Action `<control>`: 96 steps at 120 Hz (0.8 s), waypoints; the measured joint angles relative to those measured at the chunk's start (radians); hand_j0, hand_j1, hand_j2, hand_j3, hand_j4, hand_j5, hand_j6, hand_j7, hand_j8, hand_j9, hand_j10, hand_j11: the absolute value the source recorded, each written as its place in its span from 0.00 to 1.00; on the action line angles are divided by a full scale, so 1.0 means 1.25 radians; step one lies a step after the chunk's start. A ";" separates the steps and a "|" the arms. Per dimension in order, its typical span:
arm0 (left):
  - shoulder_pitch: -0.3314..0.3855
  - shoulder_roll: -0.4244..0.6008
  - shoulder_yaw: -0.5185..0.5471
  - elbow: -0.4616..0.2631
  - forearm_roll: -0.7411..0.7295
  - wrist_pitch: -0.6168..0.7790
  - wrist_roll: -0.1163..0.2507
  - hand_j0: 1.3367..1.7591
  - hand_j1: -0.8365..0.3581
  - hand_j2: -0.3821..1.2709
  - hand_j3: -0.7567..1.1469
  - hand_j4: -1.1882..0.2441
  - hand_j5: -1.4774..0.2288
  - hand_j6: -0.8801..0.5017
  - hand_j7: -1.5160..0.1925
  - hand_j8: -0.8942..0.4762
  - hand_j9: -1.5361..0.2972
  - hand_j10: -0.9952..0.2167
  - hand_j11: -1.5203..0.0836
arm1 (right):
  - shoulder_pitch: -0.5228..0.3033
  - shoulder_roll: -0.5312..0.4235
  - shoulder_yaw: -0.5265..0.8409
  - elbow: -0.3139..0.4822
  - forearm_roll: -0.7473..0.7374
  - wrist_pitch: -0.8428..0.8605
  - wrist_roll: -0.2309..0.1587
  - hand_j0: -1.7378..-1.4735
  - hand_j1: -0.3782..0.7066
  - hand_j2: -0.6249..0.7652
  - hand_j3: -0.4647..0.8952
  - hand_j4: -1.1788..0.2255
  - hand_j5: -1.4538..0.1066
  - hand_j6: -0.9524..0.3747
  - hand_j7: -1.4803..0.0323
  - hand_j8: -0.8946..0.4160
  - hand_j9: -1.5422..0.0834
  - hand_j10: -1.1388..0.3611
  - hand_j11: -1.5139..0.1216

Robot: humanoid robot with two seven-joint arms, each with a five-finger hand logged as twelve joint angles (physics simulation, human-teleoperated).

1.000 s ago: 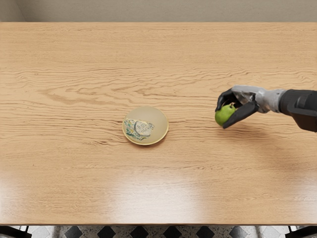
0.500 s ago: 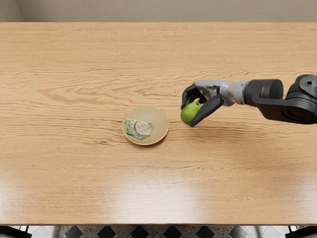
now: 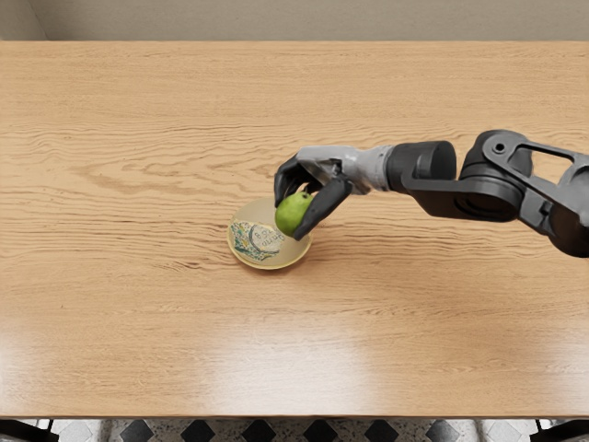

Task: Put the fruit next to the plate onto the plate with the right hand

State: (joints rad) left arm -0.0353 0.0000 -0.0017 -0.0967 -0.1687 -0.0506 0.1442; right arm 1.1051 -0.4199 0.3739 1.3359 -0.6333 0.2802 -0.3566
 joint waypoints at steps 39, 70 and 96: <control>0.000 0.000 0.000 0.000 0.000 0.000 0.000 0.76 0.97 0.23 0.40 0.81 0.85 0.62 0.87 0.64 0.82 0.80 0.93 | 0.006 0.107 -0.005 -0.083 -0.083 -0.007 0.002 0.32 0.59 0.64 0.34 0.30 0.20 0.35 0.29 0.45 0.26 0.44 0.25; 0.000 0.000 0.000 0.000 0.000 0.000 0.000 0.76 0.97 0.23 0.40 0.81 0.85 0.62 0.87 0.64 0.82 0.80 0.93 | 0.005 0.127 -0.005 -0.094 -0.101 -0.012 0.002 0.32 0.59 0.64 0.34 0.31 0.21 0.35 0.30 0.44 0.27 0.44 0.27; 0.000 0.000 0.000 0.000 0.000 0.000 0.000 0.76 0.97 0.23 0.40 0.81 0.85 0.62 0.87 0.64 0.82 0.80 0.93 | 0.004 0.130 -0.005 -0.096 -0.104 -0.021 0.006 0.31 0.56 0.62 0.34 0.35 0.31 0.30 0.37 0.37 0.35 0.40 0.34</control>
State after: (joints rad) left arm -0.0353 0.0000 -0.0016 -0.0967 -0.1687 -0.0506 0.1442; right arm 1.1099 -0.2569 0.3673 1.2159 -0.7629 0.2537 -0.3493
